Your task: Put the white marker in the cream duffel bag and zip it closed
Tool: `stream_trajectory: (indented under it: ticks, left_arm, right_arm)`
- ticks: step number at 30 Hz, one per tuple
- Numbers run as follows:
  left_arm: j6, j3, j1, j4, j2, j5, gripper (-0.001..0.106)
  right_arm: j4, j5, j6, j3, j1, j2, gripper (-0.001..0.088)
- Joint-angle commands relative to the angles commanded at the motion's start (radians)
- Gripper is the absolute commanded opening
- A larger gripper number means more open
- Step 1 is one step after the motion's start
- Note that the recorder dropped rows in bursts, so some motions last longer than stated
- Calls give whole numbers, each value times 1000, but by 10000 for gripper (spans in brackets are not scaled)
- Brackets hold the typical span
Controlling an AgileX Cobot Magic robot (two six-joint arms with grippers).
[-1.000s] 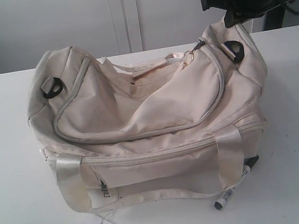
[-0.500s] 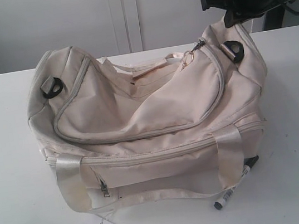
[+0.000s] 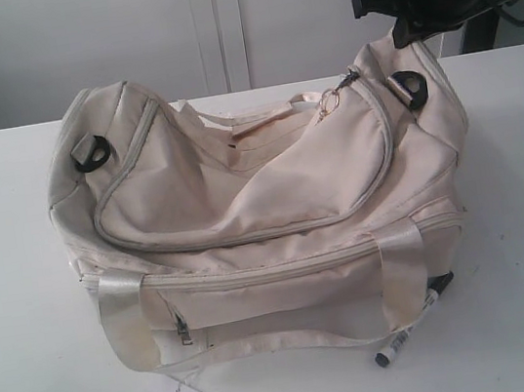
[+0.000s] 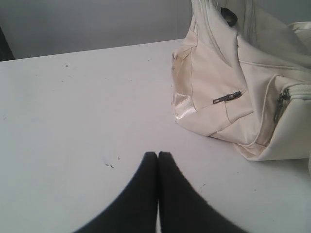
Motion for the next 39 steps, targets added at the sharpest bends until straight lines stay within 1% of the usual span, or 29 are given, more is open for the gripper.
stream_trajectory:
  ticks: [10, 18, 25, 29, 35, 39]
  left_arm:
    - [-12, 0, 0, 0, 0, -18, 0]
    - [-115, 0, 0, 0, 0, -11, 0]
    - [-139, -4, 0, 0, 0, -1, 0]
    - [-135, -52, 0, 10, 2, 43, 0]
    - [-70, -143, 0, 20, 91, 140, 0]
    - [-70, -190, 0, 20, 152, 150, 0]
  right_arm:
    - [0, 0, 0, 0, 0, 0, 0]
    - [0, 0, 0, 0, 0, 0, 0]
    - [0, 0, 0, 0, 0, 0, 0]
    - [0, 0, 0, 0, 0, 0, 0]
    - [0, 0, 0, 0, 0, 0, 0]
    - [0, 0, 0, 0, 0, 0, 0]
